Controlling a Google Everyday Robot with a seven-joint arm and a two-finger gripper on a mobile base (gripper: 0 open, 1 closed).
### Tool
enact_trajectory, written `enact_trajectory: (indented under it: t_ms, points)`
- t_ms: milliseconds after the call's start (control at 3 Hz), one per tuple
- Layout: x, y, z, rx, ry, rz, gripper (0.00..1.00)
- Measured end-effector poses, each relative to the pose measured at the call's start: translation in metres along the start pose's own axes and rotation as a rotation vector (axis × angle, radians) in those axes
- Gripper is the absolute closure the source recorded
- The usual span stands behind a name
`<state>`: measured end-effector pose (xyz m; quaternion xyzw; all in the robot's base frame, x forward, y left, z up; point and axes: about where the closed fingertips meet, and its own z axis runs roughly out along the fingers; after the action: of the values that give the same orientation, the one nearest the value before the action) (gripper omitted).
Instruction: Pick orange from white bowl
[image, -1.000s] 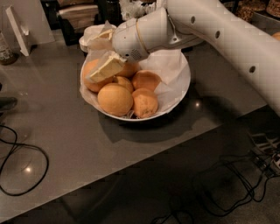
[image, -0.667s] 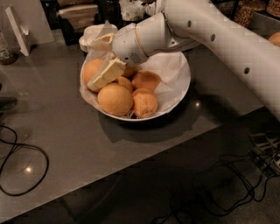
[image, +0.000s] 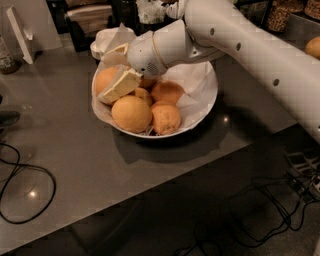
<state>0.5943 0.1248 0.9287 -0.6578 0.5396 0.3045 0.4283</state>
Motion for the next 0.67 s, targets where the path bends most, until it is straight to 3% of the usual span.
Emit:
enact_trajectory:
  t_ms: [667]
  points:
    - [0.0044,-0.0017,0.0006,0.004,0.004,0.022,0.68]
